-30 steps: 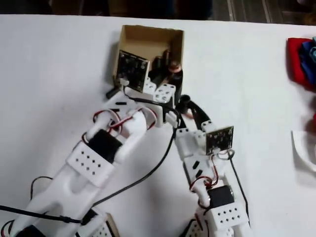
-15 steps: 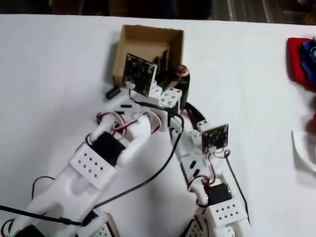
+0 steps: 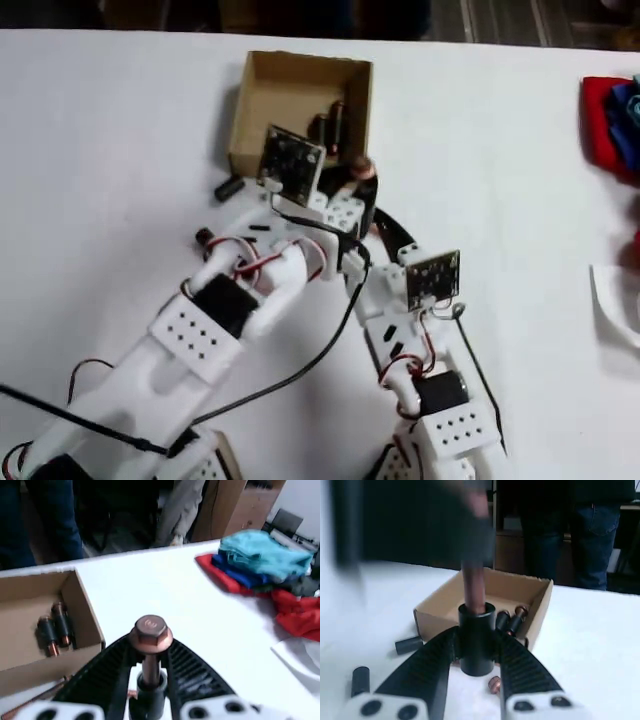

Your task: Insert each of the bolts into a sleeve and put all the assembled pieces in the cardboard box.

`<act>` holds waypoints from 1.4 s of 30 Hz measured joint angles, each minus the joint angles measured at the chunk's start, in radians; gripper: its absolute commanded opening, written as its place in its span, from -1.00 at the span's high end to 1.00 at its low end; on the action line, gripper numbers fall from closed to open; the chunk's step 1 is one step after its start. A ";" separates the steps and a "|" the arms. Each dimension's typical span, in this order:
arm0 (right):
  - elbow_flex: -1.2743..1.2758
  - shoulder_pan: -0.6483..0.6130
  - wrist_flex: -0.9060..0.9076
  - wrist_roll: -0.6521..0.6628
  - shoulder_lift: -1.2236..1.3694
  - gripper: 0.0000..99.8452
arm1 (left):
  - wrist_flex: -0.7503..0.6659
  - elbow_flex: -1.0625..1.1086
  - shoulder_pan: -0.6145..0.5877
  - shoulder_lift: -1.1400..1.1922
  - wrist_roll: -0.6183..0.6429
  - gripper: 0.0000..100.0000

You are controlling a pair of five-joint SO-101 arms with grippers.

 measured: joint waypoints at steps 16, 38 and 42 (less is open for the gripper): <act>0.000 0.003 0.000 -0.002 0.000 0.96 | 0.049 0.028 0.000 0.000 -0.063 0.58; 0.000 0.002 0.000 -0.002 0.006 0.96 | 0.129 0.044 -0.324 -0.301 -0.078 0.58; -0.038 0.005 0.000 -0.002 0.009 0.96 | 0.132 0.176 -0.440 -0.327 -0.078 0.57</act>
